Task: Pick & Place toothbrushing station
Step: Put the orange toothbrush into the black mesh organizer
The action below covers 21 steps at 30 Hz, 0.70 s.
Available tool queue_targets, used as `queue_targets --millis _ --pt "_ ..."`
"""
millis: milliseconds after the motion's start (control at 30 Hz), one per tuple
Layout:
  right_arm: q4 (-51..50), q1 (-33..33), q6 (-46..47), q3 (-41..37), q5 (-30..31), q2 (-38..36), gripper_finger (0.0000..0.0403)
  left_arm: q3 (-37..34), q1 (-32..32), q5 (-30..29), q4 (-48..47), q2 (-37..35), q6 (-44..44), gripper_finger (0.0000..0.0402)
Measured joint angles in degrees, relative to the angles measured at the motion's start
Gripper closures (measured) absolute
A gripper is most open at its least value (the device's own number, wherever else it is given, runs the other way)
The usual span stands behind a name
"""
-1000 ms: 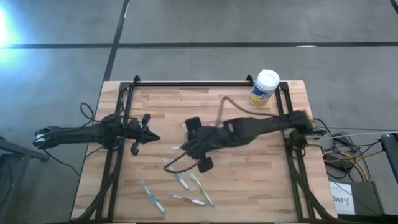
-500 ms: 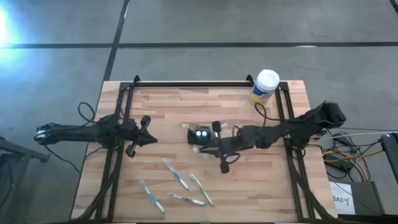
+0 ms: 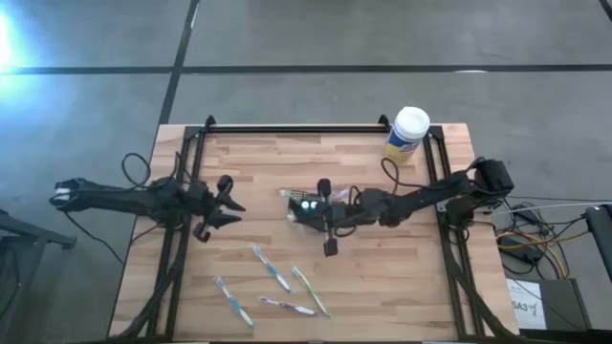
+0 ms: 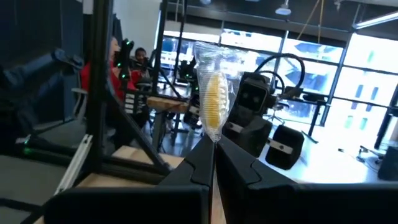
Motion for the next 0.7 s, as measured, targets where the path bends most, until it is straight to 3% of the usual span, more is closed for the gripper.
queue_targets --millis 133,233,400,700 --pt "-0.2 -0.7 0.2 3.1 0.0 2.5 0.0394 3.8 -1.6 -3.0 -0.1 5.4 0.8 0.0197" --pt "-1.3 -1.1 -0.2 5.6 0.9 4.1 0.0394 6.8 -2.1 -4.9 -0.3 9.2 1.7 0.0165" --pt "-3.3 -1.1 -2.5 8.4 4.9 6.0 0.0394 11.6 -2.3 -5.5 -2.7 15.4 2.9 0.0157" --pt "-7.3 -1.3 -3.7 10.3 5.5 6.6 0.0394 18.5 -2.8 -5.5 -2.3 24.1 5.7 0.0161"
